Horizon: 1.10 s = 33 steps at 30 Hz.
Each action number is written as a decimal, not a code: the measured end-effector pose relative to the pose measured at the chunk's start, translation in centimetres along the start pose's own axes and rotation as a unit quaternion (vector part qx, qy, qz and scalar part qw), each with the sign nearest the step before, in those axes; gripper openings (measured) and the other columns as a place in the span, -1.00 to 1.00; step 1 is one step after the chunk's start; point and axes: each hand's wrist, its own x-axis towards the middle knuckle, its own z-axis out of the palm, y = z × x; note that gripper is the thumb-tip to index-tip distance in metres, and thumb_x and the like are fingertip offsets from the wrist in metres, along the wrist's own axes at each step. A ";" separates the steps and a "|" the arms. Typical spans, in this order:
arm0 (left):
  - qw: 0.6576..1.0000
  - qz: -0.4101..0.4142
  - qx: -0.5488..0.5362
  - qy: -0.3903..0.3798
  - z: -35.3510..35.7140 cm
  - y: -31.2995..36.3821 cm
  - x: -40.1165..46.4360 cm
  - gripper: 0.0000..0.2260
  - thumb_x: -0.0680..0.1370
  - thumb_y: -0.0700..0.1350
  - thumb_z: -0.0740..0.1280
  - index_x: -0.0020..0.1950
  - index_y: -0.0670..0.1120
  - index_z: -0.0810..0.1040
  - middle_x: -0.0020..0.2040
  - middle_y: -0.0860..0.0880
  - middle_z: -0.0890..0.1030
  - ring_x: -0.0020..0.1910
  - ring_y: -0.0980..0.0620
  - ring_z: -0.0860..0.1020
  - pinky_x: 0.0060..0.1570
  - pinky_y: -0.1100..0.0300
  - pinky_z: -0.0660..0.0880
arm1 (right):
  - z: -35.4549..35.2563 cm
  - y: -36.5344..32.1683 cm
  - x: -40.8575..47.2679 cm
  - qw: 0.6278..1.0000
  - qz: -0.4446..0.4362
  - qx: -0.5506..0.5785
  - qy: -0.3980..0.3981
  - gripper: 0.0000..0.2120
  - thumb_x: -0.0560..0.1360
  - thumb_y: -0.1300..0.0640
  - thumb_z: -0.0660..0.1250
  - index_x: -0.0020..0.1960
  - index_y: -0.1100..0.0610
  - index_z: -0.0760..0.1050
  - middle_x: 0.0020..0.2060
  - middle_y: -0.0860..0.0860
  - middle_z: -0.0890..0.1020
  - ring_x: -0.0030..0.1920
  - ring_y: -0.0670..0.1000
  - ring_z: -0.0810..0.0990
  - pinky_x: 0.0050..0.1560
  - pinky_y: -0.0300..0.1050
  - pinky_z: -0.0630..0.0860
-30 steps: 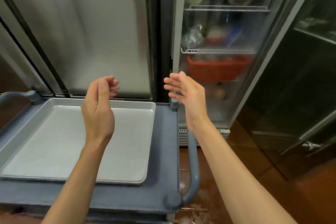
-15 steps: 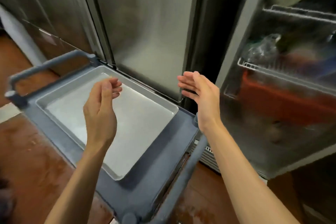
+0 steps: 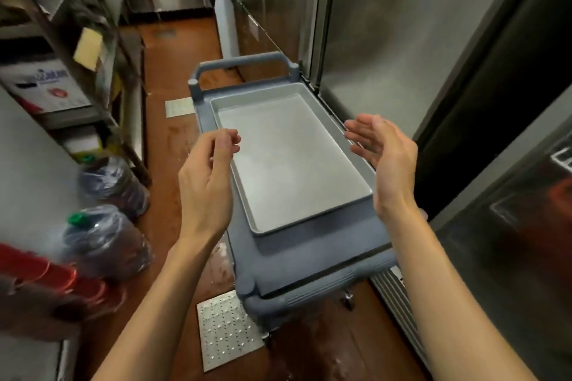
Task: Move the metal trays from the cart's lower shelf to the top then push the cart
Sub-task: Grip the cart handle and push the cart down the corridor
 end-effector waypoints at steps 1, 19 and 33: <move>1.000 0.001 0.012 0.007 -0.1 0.2 -0.6 -0.67 0.67 0.05 0.08 0.14 -0.08 0.57 0.06 0.00 0.64 0.06 0.11 0.60 0.12 0.00 0.55 | -0.3 0.3 -0.1 1.000 0.000 -0.001 -0.011 -0.75 0.58 0.08 0.19 0.02 0.15 0.62 -0.06 0.10 0.72 0.00 0.09 0.67 0.14 0.13 0.54; 0.987 -0.070 0.090 0.112 8.9 1.5 -9.5 -0.71 0.67 0.02 0.11 0.14 -0.07 0.58 0.04 -0.01 0.65 0.06 0.11 0.61 0.11 0.08 0.54 | -10.8 3.8 3.7 0.988 0.021 -0.038 -0.147 -0.69 0.53 -0.01 0.20 0.07 0.15 0.60 -0.04 0.05 0.71 0.00 0.02 0.66 0.11 0.11 0.55; 0.895 -0.124 0.347 -0.253 11.3 -6.3 -15.0 -0.38 0.46 0.37 0.25 0.31 -0.06 0.45 0.21 -0.04 0.57 0.18 -0.01 0.53 0.18 0.02 0.46 | -14.6 13.3 -0.1 0.767 0.036 -0.444 -0.462 -0.49 0.37 -0.33 0.32 0.15 0.00 0.53 0.05 -0.02 0.66 0.06 -0.01 0.59 0.14 0.02 0.51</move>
